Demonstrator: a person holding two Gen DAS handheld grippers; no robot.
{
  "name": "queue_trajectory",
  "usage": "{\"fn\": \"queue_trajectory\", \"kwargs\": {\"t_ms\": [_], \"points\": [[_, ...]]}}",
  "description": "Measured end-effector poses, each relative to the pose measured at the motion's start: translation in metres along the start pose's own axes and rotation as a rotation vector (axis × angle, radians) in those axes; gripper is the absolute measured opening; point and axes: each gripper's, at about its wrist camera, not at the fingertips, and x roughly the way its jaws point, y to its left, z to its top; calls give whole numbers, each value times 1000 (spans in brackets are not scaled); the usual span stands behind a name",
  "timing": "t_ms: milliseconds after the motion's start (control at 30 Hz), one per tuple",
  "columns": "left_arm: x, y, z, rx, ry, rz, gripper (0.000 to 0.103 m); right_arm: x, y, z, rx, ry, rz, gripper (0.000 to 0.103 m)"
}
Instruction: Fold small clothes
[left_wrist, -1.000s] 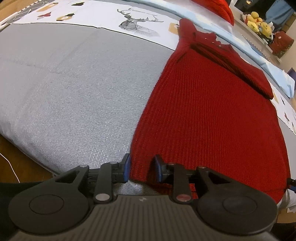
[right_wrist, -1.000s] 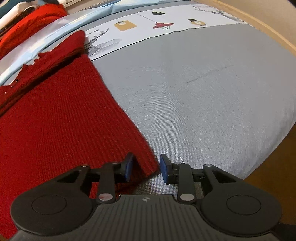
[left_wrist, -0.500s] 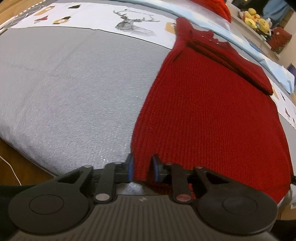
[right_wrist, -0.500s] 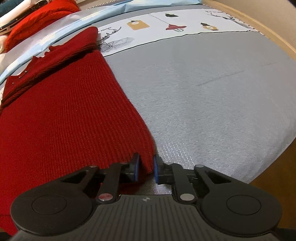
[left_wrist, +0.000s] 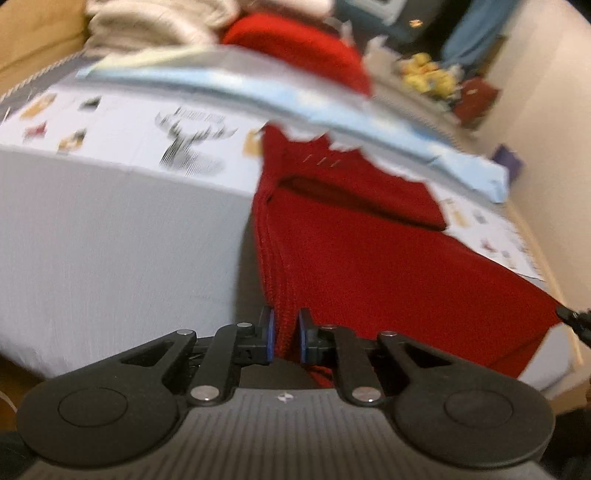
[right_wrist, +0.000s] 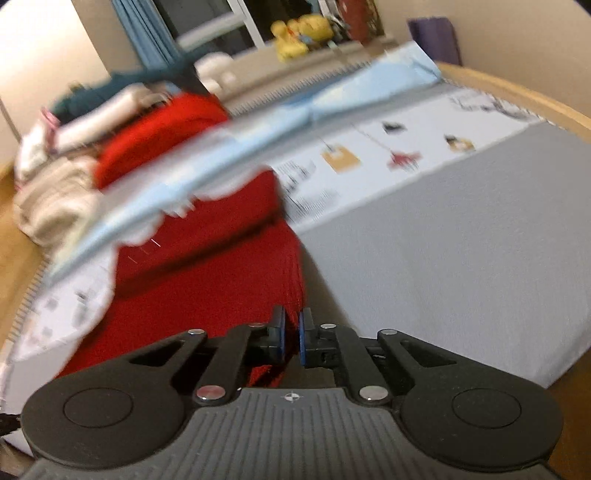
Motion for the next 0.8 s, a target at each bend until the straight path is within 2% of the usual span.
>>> {"fn": "queue_trajectory", "kwargs": {"t_ms": [233, 300, 367, 433, 500, 633, 733, 800], "points": [[-105, 6, 3, -13, 0, -116, 12, -111, 2, 13, 14, -104, 137, 4], [-120, 12, 4, -32, 10, -133, 12, -134, -2, 12, 25, -115, 147, 4], [-112, 23, 10, -76, 32, -138, 12, -141, -7, 14, 38, -107, 129, 4], [-87, 31, 26, -73, 45, -121, 9, -125, -15, 18, 102, -67, 118, 4], [-47, 40, 48, -100, 63, -108, 7, -91, -20, 25, 103, -28, 62, 4], [49, 50, 99, -119, 74, -88, 7, 9, -27, 56, 127, 42, -11, 5], [103, 64, 120, -159, 43, -49, 14, 81, -37, 73, 173, 76, -35, 8], [128, 77, 113, -199, 53, -36, 25, 107, -45, 72, 172, 60, -129, 13]]}}
